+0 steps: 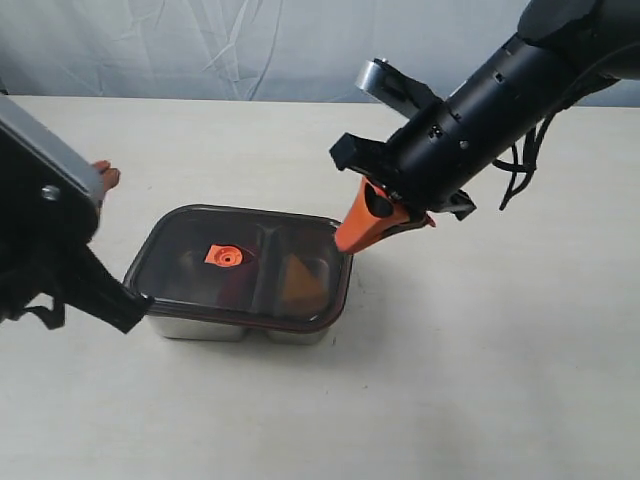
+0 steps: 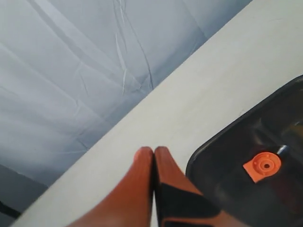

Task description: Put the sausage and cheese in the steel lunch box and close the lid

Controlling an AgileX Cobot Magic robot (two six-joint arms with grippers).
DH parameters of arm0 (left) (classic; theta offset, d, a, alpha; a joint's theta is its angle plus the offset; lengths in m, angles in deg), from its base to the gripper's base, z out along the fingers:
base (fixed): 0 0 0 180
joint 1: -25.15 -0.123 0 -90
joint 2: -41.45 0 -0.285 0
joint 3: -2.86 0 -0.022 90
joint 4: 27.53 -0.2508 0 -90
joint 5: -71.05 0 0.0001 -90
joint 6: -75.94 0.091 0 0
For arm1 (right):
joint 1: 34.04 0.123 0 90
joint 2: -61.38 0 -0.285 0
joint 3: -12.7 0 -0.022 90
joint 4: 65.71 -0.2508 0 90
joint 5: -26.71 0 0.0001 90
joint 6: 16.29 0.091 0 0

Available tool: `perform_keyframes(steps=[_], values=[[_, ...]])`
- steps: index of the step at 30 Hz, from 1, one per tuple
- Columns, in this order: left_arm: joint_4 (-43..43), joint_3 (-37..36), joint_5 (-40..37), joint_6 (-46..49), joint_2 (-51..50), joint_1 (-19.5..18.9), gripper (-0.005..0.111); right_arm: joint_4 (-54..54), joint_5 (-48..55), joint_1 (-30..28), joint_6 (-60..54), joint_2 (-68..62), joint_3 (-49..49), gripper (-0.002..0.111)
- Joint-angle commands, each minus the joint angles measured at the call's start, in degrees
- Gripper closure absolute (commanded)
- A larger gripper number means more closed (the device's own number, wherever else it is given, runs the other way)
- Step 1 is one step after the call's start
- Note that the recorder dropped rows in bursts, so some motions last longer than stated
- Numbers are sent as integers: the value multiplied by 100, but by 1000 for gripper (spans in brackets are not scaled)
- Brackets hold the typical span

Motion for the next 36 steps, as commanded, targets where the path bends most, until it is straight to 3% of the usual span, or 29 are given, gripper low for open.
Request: perform_keyframes(steps=[1, 7, 10, 18, 27, 36], values=[[-825, -13, -390, -145, -849, -735, 107, 339, -828, 418, -96, 44, 26, 109], [-1409, 435, -1615, -954, -1784, -2171, 107, 621, -1597, 832, 47, 44, 26, 109], [-1409, 712, -2252, -954, -2017, -2542, 107, 744, -1741, 963, 78, 44, 26, 109], [-1108, 846, -3166, -908, -2384, -2616, 107, 1293, -1656, 1037, 636, -382, 26, 109], [1338, 846, -2995, 1044, -3212, -2616, 107, 1293, -1672, 1037, 717, -1170, 26, 109], [1349, 811, -3365, 1169, -3796, -2616, 107, 1476, -1946, 1037, 769, -1118, 26, 109]])
